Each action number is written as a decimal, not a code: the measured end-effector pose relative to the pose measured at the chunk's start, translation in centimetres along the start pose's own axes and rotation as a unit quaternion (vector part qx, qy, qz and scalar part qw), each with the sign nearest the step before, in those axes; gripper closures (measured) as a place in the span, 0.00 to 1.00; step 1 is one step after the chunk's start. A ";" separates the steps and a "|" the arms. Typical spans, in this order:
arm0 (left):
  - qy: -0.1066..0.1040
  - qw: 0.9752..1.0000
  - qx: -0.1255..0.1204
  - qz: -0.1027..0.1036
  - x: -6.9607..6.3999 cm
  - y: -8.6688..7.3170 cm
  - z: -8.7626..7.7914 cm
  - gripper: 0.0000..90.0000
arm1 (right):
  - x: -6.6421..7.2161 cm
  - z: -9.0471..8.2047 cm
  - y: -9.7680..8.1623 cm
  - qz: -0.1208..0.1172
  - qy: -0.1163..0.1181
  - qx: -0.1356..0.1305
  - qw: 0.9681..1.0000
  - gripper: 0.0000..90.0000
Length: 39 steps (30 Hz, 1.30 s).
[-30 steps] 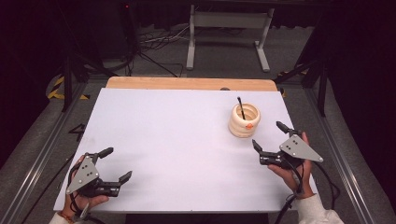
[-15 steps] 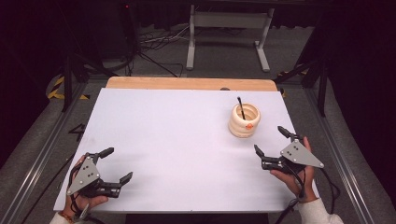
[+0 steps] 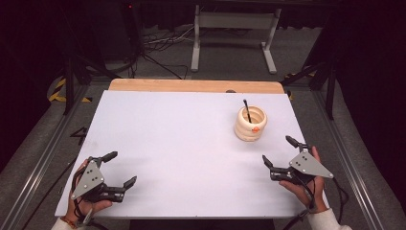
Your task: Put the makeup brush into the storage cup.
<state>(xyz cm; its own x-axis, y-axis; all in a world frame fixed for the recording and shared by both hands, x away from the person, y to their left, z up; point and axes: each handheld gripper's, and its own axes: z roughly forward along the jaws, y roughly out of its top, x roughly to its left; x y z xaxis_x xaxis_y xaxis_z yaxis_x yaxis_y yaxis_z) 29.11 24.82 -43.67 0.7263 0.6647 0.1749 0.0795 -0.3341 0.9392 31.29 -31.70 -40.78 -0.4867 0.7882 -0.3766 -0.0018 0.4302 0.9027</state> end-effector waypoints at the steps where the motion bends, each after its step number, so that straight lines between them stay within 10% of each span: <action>1: 0.000 1.000 -0.001 0.002 0.0 0.0 0.0 0.04 | 0.1 0.0 -0.2 0.001 0.001 0.001 1.000 0.06; 39: -0.003 1.000 0.005 0.004 0.0 0.0 0.3 0.04 | 0.9 -1.6 -3.3 0.010 0.013 0.031 0.999 0.06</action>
<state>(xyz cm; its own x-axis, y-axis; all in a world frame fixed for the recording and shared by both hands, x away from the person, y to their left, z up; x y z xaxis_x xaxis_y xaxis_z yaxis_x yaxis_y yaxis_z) 29.29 24.62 -43.78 0.7307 0.6584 0.1805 0.0811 -0.3462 0.9346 29.42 -33.12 -43.79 -0.5079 0.7861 -0.3523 0.0616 0.4411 0.8953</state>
